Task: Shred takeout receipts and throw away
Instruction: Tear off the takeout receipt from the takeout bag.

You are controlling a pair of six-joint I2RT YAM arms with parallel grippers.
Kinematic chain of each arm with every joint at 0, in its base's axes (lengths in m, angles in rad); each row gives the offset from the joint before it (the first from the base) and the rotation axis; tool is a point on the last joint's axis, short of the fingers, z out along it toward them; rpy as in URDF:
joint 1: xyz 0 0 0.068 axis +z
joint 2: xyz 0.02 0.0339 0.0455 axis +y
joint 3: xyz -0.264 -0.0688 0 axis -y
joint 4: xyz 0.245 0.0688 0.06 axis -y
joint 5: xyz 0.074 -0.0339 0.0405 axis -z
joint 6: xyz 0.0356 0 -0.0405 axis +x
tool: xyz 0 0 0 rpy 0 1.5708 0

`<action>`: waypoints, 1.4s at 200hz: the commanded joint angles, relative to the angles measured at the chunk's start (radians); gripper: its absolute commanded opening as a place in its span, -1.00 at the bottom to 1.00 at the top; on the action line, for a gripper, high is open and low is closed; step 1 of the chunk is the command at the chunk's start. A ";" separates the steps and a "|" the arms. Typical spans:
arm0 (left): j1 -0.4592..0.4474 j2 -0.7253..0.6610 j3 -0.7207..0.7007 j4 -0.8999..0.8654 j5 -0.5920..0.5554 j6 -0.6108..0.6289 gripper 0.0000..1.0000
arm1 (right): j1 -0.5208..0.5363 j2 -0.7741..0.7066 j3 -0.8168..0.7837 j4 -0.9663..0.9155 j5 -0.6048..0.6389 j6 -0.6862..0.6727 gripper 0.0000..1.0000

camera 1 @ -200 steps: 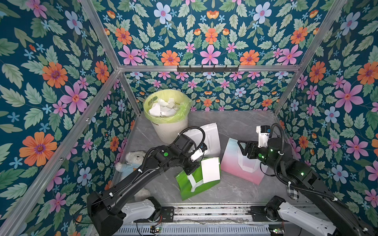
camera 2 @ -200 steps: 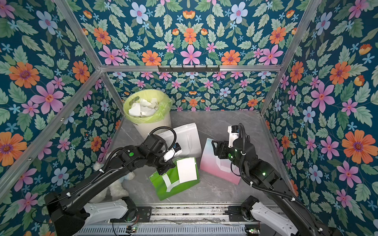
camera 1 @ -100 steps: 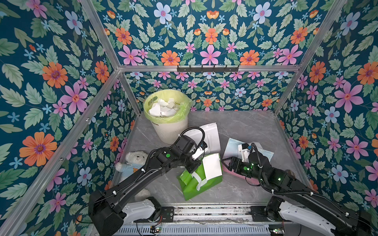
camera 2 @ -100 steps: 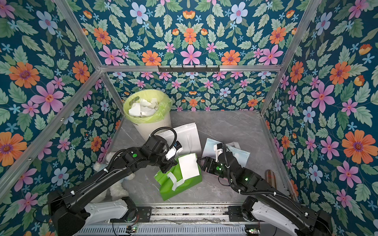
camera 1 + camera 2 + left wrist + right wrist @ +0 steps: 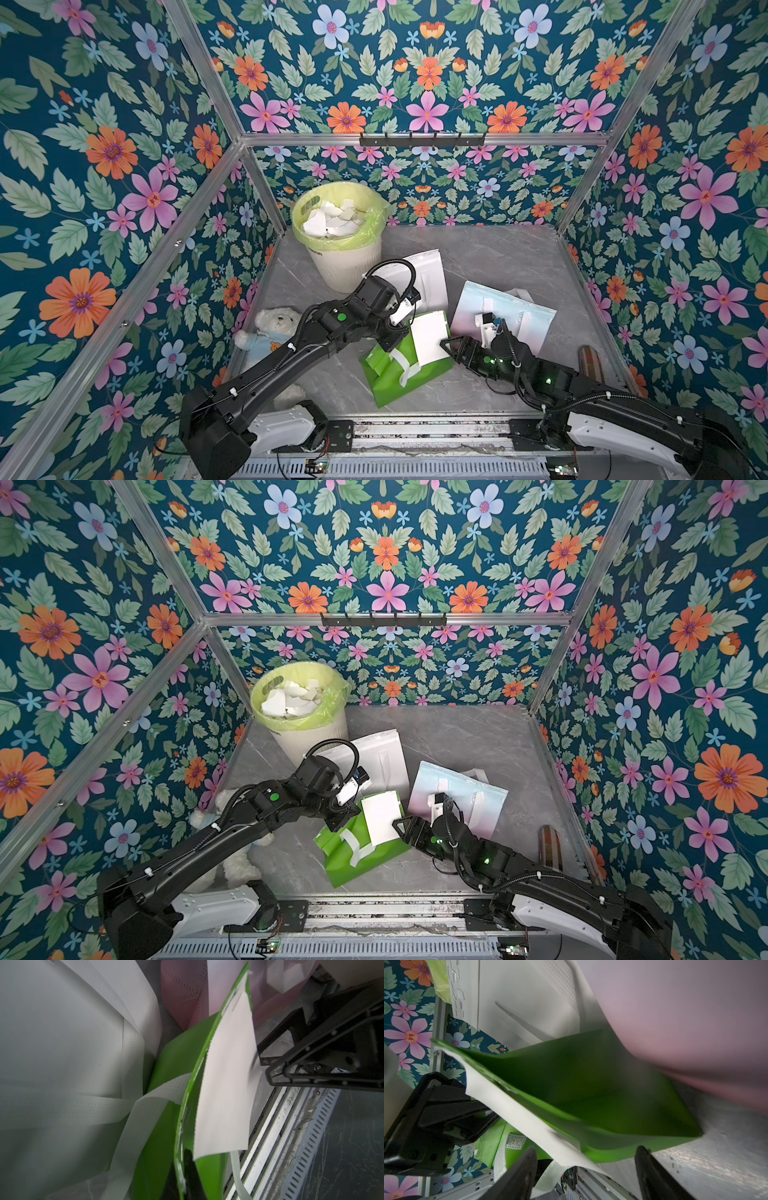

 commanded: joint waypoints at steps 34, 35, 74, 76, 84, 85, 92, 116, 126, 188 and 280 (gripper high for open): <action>0.001 0.013 -0.001 -0.004 -0.020 0.014 -1.00 | 0.051 -0.003 0.000 0.101 0.055 0.045 0.25; 0.001 0.013 -0.001 -0.004 -0.019 0.014 -1.00 | 0.052 -0.002 0.000 0.101 0.055 0.046 0.24; 0.001 0.022 -0.008 -0.006 -0.013 0.013 -1.00 | 0.056 0.029 -0.011 0.162 0.048 0.060 0.14; 0.001 0.022 -0.009 -0.006 -0.013 0.013 -1.00 | 0.056 0.030 -0.011 0.167 0.047 0.060 0.14; 0.001 0.021 -0.011 -0.004 -0.012 0.014 -1.00 | 0.058 0.032 -0.010 0.183 0.044 0.055 0.14; 0.000 0.021 -0.011 -0.005 -0.013 0.014 -1.00 | 0.058 0.032 -0.011 0.187 0.043 0.054 0.14; 0.001 0.019 -0.014 -0.003 -0.013 0.013 -1.00 | 0.057 0.030 -0.011 0.212 0.037 0.043 0.14; 0.000 0.019 -0.012 -0.004 -0.012 0.015 -1.00 | 0.068 0.011 -0.017 0.308 0.019 -0.005 0.14; 0.000 0.019 -0.014 -0.004 -0.010 0.018 -1.00 | 0.072 0.000 -0.013 0.320 0.022 -0.019 0.14; 0.001 0.017 -0.020 0.004 -0.004 0.019 -1.00 | 0.076 -0.027 -0.022 0.315 0.089 -0.022 -0.19; 0.001 0.024 -0.026 0.009 -0.010 0.024 -1.00 | 0.076 -0.046 0.001 0.309 0.114 -0.043 -1.00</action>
